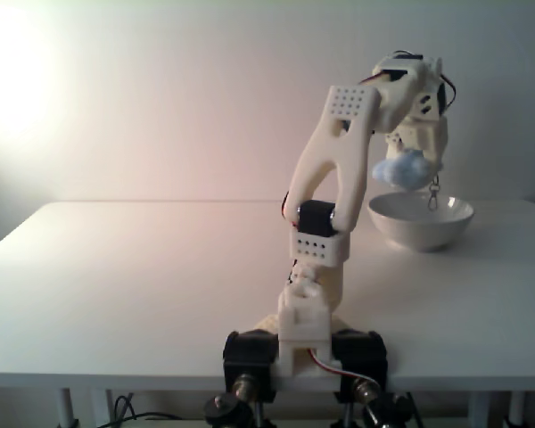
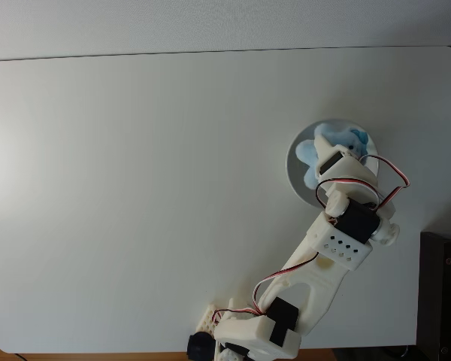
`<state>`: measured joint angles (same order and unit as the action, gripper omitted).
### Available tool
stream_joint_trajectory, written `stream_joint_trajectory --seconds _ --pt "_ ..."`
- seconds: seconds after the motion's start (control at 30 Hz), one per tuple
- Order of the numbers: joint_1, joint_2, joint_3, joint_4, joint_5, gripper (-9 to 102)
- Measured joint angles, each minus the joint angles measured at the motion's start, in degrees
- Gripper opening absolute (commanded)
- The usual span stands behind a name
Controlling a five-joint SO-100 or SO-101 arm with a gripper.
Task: Grasp a skyblue doll and put it into the bowl.
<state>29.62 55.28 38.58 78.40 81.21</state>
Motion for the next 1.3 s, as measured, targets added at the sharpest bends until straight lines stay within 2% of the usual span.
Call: stream_joint_trajectory --seconds 0.27,0.73,1.07,1.2,1.3 --pt "0.00 0.00 0.00 0.00 0.00 69" --pt "0.00 0.00 0.00 0.00 0.00 76" --pt "0.00 3.96 0.18 0.00 0.00 73" --pt "0.00 4.39 0.18 0.00 0.00 61" --pt "0.00 4.39 0.18 0.00 0.00 46"
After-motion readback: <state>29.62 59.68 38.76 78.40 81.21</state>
